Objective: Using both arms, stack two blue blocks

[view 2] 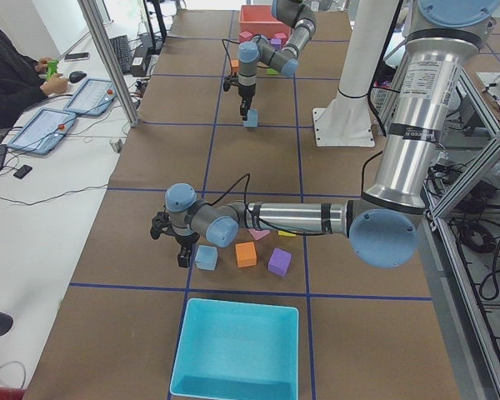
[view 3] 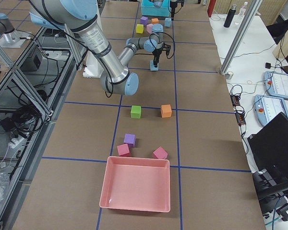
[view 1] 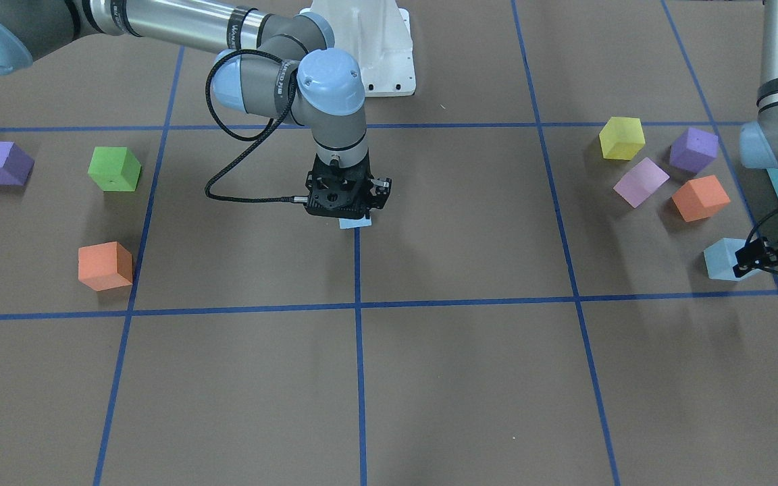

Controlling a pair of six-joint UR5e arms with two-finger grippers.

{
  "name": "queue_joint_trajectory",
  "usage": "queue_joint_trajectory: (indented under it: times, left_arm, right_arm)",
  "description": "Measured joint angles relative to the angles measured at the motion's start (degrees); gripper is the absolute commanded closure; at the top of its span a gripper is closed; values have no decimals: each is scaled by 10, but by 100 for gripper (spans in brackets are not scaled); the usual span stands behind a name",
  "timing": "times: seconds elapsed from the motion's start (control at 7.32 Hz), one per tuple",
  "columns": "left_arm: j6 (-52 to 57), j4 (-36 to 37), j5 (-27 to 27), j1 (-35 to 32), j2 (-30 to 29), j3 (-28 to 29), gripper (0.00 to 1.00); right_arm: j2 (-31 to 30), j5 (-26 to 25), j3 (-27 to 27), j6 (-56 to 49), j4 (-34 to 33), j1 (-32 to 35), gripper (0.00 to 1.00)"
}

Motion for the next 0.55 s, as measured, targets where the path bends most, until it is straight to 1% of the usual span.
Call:
queue_joint_trajectory:
  times: [0.27, 0.55]
  left_arm:
    - [-10, -17, 0, 8, 5, 1, 2]
    - [-11, -28, 5, 11, 13, 2, 2]
  right_arm:
    - [3, -1, 5, 2, 0, 3, 0]
    - [5, 2, 24, 2, -4, 14, 0]
